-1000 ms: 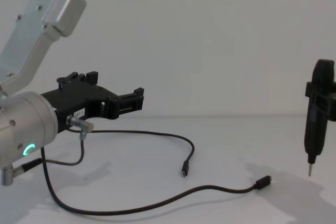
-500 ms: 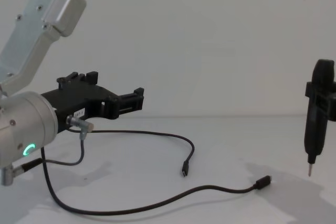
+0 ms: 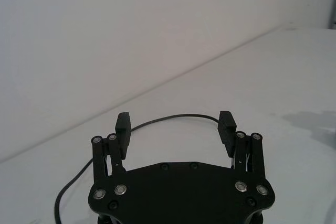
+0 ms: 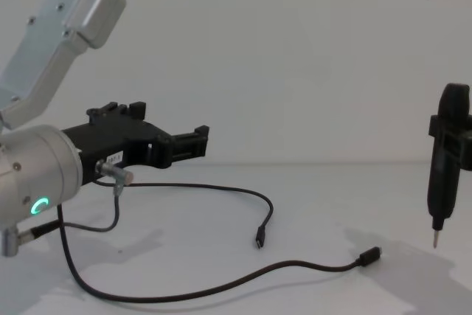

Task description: Pick up the data cable with the one hand.

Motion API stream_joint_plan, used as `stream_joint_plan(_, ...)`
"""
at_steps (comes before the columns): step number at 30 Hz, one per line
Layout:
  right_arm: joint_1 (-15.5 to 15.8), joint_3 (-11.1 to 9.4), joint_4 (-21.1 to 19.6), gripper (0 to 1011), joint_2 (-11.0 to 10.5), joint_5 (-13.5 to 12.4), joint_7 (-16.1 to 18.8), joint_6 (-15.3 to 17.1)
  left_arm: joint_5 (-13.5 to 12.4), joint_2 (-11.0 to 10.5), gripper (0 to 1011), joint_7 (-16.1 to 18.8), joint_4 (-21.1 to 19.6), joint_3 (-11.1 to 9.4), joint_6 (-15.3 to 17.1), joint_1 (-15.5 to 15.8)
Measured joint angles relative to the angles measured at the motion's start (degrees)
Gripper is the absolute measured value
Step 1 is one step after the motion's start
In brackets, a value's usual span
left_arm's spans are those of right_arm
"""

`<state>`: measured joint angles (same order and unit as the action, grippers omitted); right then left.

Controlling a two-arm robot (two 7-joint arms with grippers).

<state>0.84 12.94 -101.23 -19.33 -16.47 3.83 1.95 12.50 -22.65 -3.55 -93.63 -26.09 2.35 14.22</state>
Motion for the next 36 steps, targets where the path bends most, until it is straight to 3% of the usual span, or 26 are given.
stream_joint_plan(8, 0.00, 0.00, 0.00, 279, 0.00, 0.00, 0.00, 0.00, 2.19, -1.76, 1001, -4.79, -1.01, -0.01, 3.04, 1.01)
stream_joint_plan(20, 0.00, 0.00, 0.00, 279, 0.00, 0.00, 0.00, 0.00, 6.46, -5.96, 1001, -15.70, -2.72, -0.81, 11.37, 4.43)
stream_joint_plan(27, 0.00, 0.00, 0.00, 279, 0.00, 0.00, 0.00, 0.00, 7.85, -7.56, 1001, -22.37, -2.90, -3.62, 18.02, 8.58)
stream_joint_plan(36, 0.00, 0.00, 0.00, 279, 0.00, 0.00, 0.00, 0.00, 7.81, -7.63, 1001, -26.32, -2.23, -7.18, 23.33, 12.48)
